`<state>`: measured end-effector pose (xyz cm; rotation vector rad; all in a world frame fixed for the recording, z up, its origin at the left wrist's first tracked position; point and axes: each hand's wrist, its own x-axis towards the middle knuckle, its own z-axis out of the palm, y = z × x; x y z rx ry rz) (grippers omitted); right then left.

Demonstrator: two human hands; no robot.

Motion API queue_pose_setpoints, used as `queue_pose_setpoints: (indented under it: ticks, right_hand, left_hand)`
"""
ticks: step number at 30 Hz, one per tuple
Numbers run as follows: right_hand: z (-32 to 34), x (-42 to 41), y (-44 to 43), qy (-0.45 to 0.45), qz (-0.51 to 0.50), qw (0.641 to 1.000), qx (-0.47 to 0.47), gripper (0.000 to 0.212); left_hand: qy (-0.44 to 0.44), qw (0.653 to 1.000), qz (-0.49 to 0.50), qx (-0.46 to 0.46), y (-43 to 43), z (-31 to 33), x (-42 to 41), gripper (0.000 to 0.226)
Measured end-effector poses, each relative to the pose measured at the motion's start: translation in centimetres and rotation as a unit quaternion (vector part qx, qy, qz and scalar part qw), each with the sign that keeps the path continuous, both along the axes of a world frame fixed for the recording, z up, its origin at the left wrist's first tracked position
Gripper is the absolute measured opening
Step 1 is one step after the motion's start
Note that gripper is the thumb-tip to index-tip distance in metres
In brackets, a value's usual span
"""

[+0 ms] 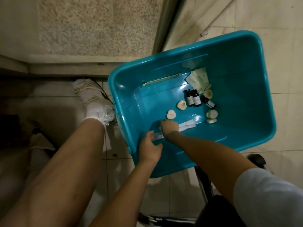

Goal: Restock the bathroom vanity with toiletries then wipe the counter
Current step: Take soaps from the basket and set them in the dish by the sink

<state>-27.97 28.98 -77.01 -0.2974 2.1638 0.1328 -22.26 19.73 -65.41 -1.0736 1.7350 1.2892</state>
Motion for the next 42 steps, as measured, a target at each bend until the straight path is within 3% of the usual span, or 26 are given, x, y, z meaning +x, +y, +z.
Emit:
queue_pose_setpoints:
  ticks: [2, 4, 6, 8, 10, 13, 16, 20, 23, 25, 28, 31, 36, 42]
  right_hand:
    - [0.6, -0.9, 0.7, -0.011, -0.104, 0.995, 0.005, 0.032]
    - [1.2, -2.3, 1.7, -0.057, -0.264, 0.962, -0.045, 0.033]
    - [2.7, -3.5, 2.8, -0.121, -0.439, 0.876, -0.158, 0.028]
    - [5.2, -4.4, 3.9, -0.191, -0.525, 0.788, -0.257, 0.022]
    - [7.4, -5.2, 4.7, -0.240, -0.510, 0.766, -0.308, 0.017]
    - [9.4, -6.1, 5.1, -0.271, -0.463, 0.775, -0.333, 0.010]
    - [10.3, -6.0, 4.7, -0.285, -0.418, 0.794, -0.338, 0.012]
    - [10.3, -5.6, 3.9, -0.292, -0.445, 0.773, -0.346, 0.011]
    - [9.2, -5.9, 3.8, -0.272, -0.474, 0.767, -0.337, 0.023]
    - [7.0, -5.9, 4.1, -0.189, -0.494, 0.793, -0.303, 0.033]
    - [3.3, -5.3, 4.6, -0.022, -0.420, 0.886, -0.195, 0.048]
    - [1.4, -3.9, 4.2, 0.004, -0.290, 0.952, -0.102, 0.059]
    - [-0.6, -2.1, 2.3, 0.045, -0.234, 0.971, -0.033, 0.052]
    - [-1.6, -0.5, 0.6, -0.001, -0.193, 0.981, 0.006, 0.039]
  left_hand:
    - [0.002, 1.000, 0.003, -0.005, 0.0, 0.1, -0.2, 0.050]
    - [0.002, 1.000, 0.010, -0.015, 0.0, 0.2, -0.6, 0.049]
    - [0.000, 0.999, 0.027, -0.020, 0.1, 0.2, -1.0, 0.049]
    - [-0.007, 0.998, 0.053, -0.011, 0.1, 0.4, -1.3, 0.052]
    - [-0.007, 0.996, 0.086, 0.006, 0.2, 0.7, -1.6, 0.055]
    - [0.019, 0.986, 0.157, 0.050, 0.2, 1.3, -2.0, 0.056]
    - [0.046, 0.975, 0.194, 0.097, 0.2, 1.9, -2.6, 0.040]
    - [0.041, 0.967, 0.238, 0.081, 0.0, 2.3, -3.3, 0.029]
    - [0.024, 0.965, 0.250, 0.072, -0.1, 2.0, -3.4, 0.030]
    - [0.017, 0.967, 0.243, 0.072, 0.0, 1.6, -3.2, 0.031]
    - [0.008, 0.973, 0.219, 0.074, 0.2, 1.1, -2.4, 0.030]
    - [0.006, 0.977, 0.200, 0.074, 0.4, 0.8, -1.9, 0.033]
    - [0.014, 0.979, 0.193, 0.066, 0.3, 0.7, -2.0, 0.031]
    - [0.025, 0.978, 0.200, 0.055, 0.3, 0.9, -2.4, 0.033]
